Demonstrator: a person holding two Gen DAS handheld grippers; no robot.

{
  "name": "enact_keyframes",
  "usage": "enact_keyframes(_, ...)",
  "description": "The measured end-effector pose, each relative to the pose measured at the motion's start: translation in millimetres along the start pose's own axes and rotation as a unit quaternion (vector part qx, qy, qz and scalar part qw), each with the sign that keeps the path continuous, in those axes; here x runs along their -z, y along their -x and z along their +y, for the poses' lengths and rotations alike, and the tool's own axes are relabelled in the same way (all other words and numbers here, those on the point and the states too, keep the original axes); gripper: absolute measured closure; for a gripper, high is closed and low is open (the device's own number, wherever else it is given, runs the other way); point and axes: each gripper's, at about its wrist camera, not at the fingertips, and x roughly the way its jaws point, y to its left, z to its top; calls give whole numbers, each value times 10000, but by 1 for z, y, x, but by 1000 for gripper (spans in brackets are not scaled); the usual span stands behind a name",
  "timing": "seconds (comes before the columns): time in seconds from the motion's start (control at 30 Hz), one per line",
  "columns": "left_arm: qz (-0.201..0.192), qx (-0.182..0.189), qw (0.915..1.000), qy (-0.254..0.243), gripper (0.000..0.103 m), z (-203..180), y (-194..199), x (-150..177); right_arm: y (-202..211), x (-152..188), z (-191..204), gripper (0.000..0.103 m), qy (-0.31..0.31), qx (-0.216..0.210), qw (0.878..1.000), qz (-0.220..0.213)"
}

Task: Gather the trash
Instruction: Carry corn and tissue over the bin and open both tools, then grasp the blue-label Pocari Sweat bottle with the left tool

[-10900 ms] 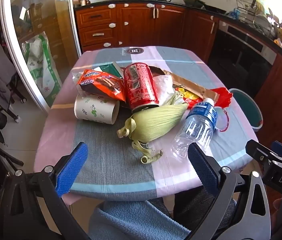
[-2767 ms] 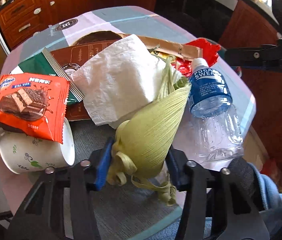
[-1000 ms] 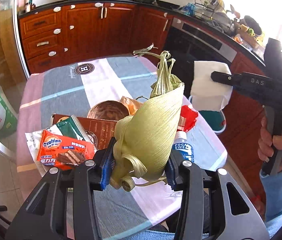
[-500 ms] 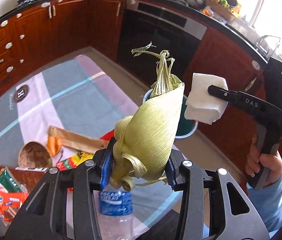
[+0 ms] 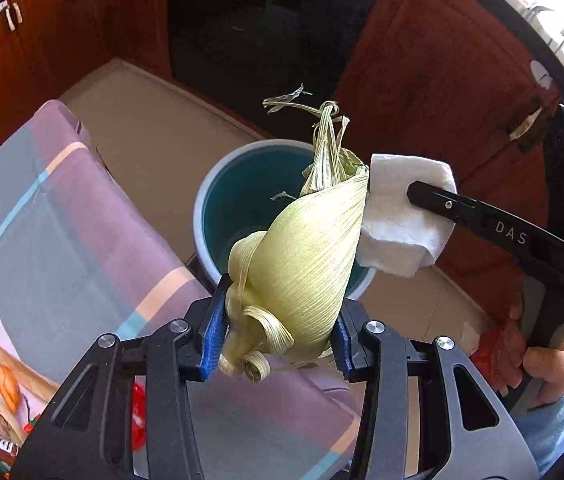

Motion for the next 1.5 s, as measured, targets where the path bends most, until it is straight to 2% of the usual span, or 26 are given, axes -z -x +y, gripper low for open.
enact_keyframes(0.33, 347, 20, 9994, 82, 55, 11, -49, -25, -45, -12, -4, 89, -47, 80, 9993, 361)
enact_keyframes(0.4, 398, 3, 9992, 62, 43, 14, -53, -25, -50, -11, -4, 74, -55, 43, 9990, 442)
enact_keyframes(0.43, 385, -17, 9992, 58, 40, 14, -54, -25, -52, -11, -3, 68, -59, 21, 9990, 449)
enact_keyframes(0.5, 311, -46, 9995, 22, 33, 17, -52, -24, -53, -11, -1, 38, -103, -16, 9990, 433)
enact_keyframes(0.57, 249, -92, 9996, -9, 31, 18, -48, -23, -51, -12, 0, 30, -173, -55, 9992, 353)
enact_keyframes(0.77, 170, -18, 9999, -5, 26, 16, -33, -22, -39, -13, 8, 17, -284, -32, 9991, 304)
enact_keyframes(1.13, 82, -47, 10000, -17, 25, 14, 0, 2, -12, -5, 29, 17, -99, 0, 9997, 221)
enact_keyframes(1.33, -72, -115, 9999, 63, 24, 16, 32, 24, 6, 8, 45, 17, -1, -66, 9998, 196)
enact_keyframes(1.4, -125, -167, 9997, 125, 13, 17, 43, 36, 13, 14, 53, 17, 63, -108, 9997, 191)
enact_keyframes(1.47, -224, -234, 9993, 169, 6, 21, 56, 48, 19, 20, 61, 17, 129, -156, 9996, 200)
enact_keyframes(1.5, -272, -280, 9991, 173, 6, 22, 62, 53, 22, 23, 65, 17, 164, -179, 9995, 203)
